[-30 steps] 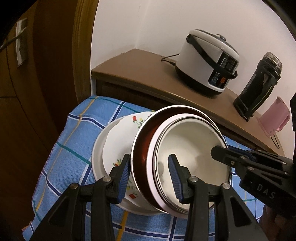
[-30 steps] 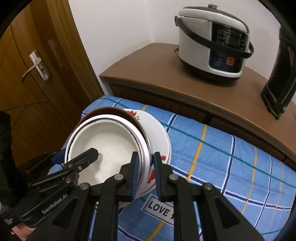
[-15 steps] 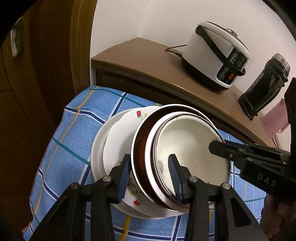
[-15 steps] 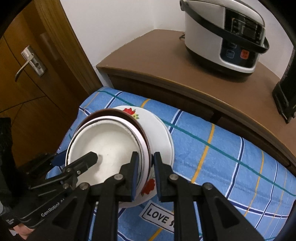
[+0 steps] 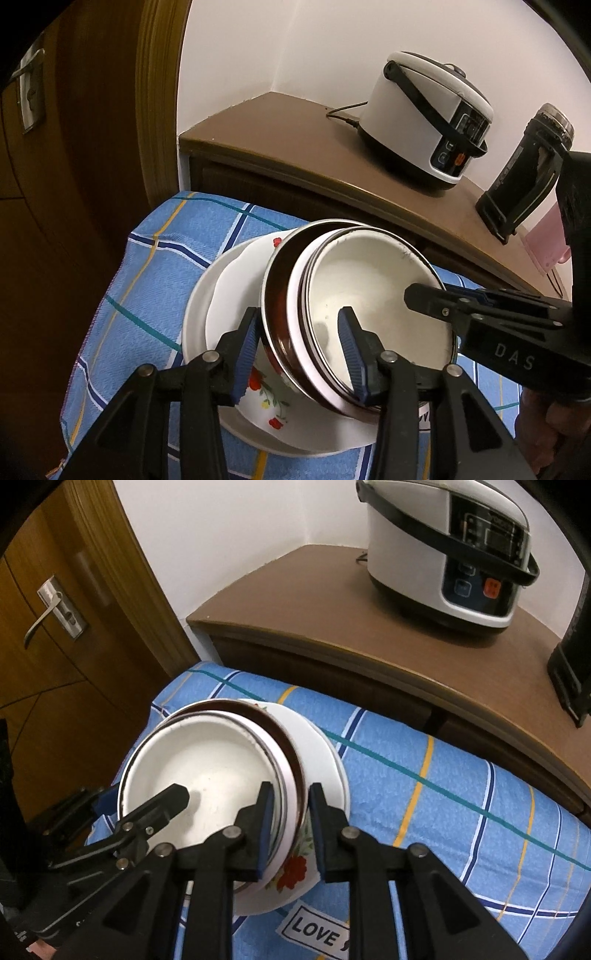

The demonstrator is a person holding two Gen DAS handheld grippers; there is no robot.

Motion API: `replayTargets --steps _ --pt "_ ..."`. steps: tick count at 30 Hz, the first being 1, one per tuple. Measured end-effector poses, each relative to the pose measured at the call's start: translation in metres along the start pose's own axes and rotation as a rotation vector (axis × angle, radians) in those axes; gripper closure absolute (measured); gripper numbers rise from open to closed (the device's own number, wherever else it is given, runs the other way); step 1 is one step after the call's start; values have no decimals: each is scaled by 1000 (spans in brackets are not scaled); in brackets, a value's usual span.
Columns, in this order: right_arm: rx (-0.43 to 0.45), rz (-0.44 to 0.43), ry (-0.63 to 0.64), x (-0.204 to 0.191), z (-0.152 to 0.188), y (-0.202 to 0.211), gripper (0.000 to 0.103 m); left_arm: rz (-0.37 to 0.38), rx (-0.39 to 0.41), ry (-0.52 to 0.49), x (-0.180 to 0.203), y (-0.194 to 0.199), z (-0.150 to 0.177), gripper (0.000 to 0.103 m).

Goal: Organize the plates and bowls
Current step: 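Lower the bowl stack onto the red-flower plates with the left gripper, then open the left gripper and pull it back from the stack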

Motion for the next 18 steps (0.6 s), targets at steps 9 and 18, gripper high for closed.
replayTargets --steps 9,18 --pt "9 3 11 -3 -2 -4 83 -23 24 -24 4 -1 3 52" --pt "9 9 36 -6 -2 -10 81 -17 21 -22 3 -2 4 50"
Point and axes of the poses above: each gripper's, at about its wrist camera, not at the fingertips, and y roughly against the way its jaws point, x to its right, z to its underside, the point moved 1 cm from there along -y, roughly the way its jaws point, and after that the axes turned 10 degrees about -z, right-handed, at the moved point
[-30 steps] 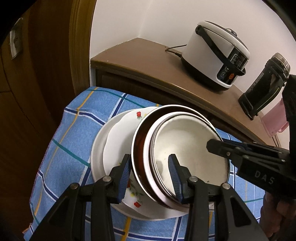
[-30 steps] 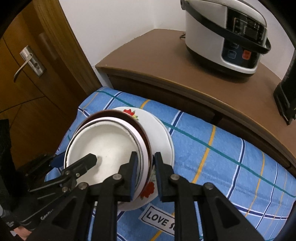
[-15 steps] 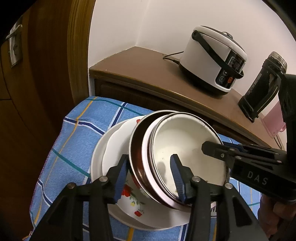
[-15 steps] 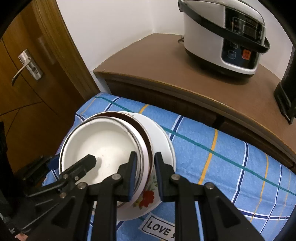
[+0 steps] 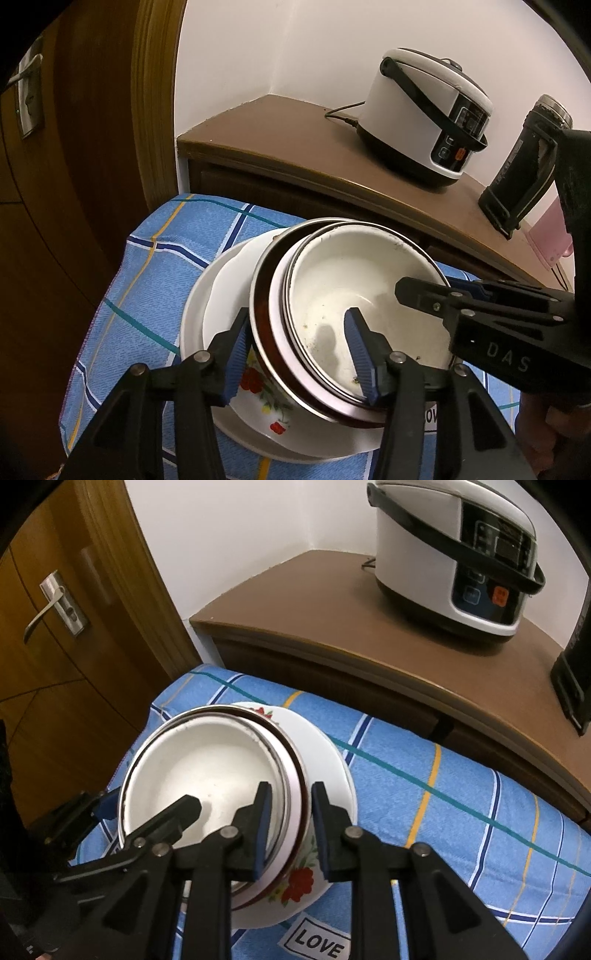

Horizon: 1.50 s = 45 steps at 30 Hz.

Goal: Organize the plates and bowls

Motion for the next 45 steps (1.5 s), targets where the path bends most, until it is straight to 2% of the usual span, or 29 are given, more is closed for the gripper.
replayTargets --steps 7,8,11,15,17,22,23,25,31,45 --pt "7 2 27 -3 3 0 79 -22 4 -13 2 4 3 47" --pt "20 3 27 -2 3 1 76 -30 13 -18 2 6 3 46" --pt "86 18 25 3 8 12 57 -82 67 -39 3 17 3 40" --pt "183 34 27 5 18 38 46 -124 152 -55 4 40 6 37" --pt "234 52 32 2 27 54 37 -114 188 -61 7 51 7 37" --pt "375 133 56 -6 57 102 26 -84 280 -74 16 83 14 35" --pt "395 148 59 -6 62 110 24 -82 289 -75 18 86 15 32" --pt "430 170 67 -7 72 125 22 -66 311 -71 22 96 19 28" --pt "511 206 69 -10 92 160 16 -46 323 -81 34 113 28 28" --pt "579 250 75 -9 123 203 10 -7 358 -100 59 139 45 27"
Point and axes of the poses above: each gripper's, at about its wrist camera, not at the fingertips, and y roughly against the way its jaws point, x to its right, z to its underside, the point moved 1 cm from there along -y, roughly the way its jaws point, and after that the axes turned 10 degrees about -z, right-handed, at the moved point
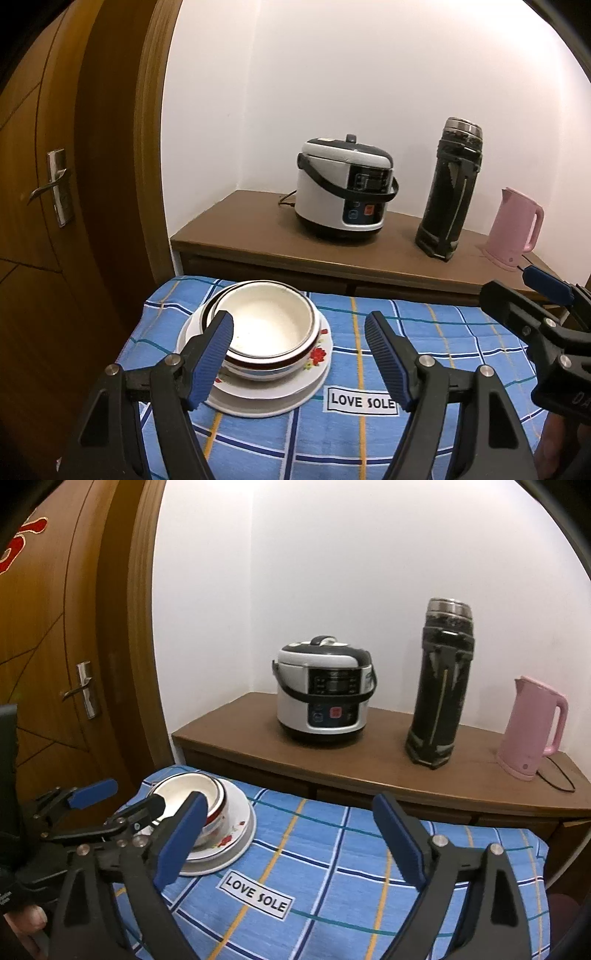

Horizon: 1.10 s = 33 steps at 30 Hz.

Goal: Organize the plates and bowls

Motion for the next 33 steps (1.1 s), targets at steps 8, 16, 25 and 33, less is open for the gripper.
replayTargets --steps 8,16,25,33 --pt "20 15 -18 10 1 13 9 9 -4 -22 11 4 0 25" --pt "37 26 -29 15 4 23 7 9 2 -70 23 9 0 25" --pt "52 35 -32 18 4 32 7 25 5 -89 32 13 0 25" --pt "48 40 -30 19 4 34 6 36 -10 -80 32 12 0 25"
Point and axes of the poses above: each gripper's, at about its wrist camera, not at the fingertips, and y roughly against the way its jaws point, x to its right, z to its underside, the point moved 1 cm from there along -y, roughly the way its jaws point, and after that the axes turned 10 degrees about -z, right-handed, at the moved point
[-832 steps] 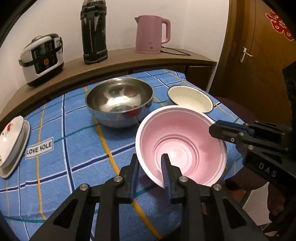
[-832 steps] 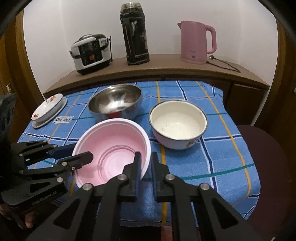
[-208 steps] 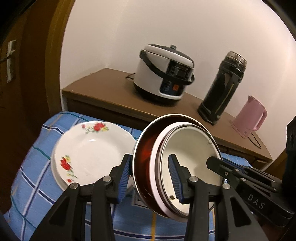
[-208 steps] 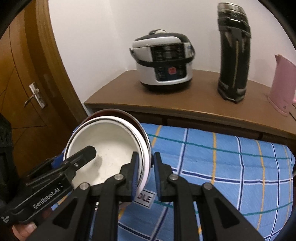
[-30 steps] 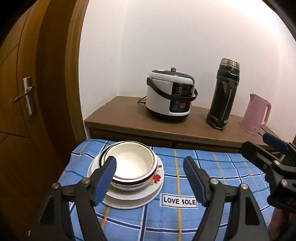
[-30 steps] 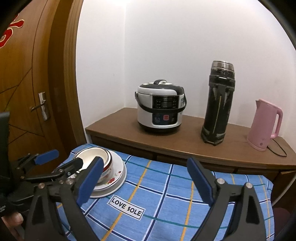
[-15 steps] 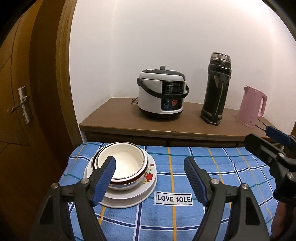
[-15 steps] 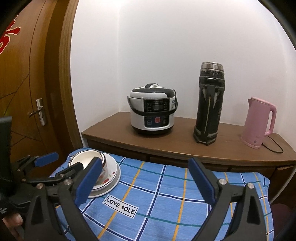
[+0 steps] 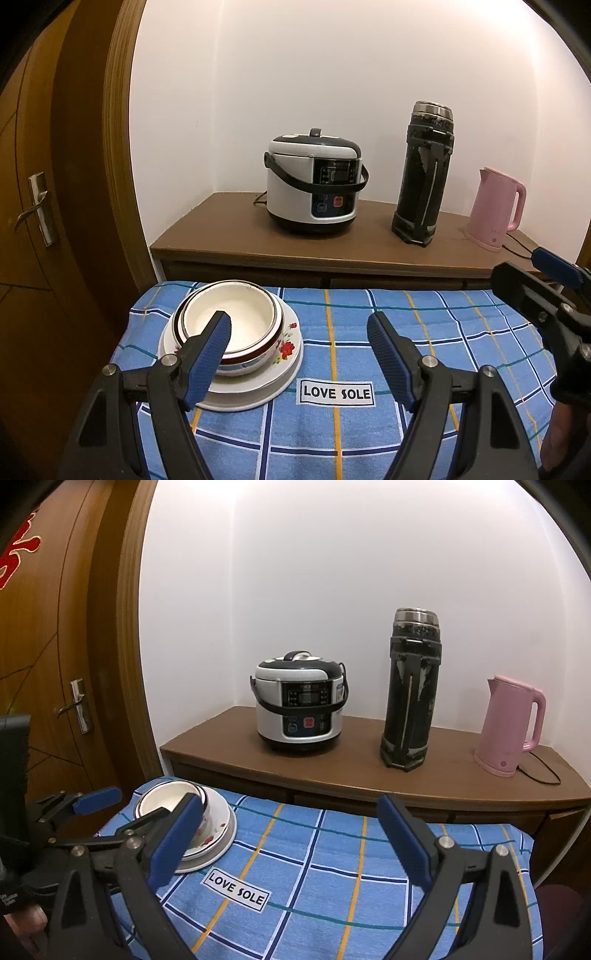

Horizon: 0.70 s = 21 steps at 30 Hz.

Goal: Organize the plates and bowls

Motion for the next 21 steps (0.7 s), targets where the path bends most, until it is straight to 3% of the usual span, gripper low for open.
replayTargets --steps 21 --pt "28 28 31 -3 -6 10 5 12 11 -6 4 9 -1 25"
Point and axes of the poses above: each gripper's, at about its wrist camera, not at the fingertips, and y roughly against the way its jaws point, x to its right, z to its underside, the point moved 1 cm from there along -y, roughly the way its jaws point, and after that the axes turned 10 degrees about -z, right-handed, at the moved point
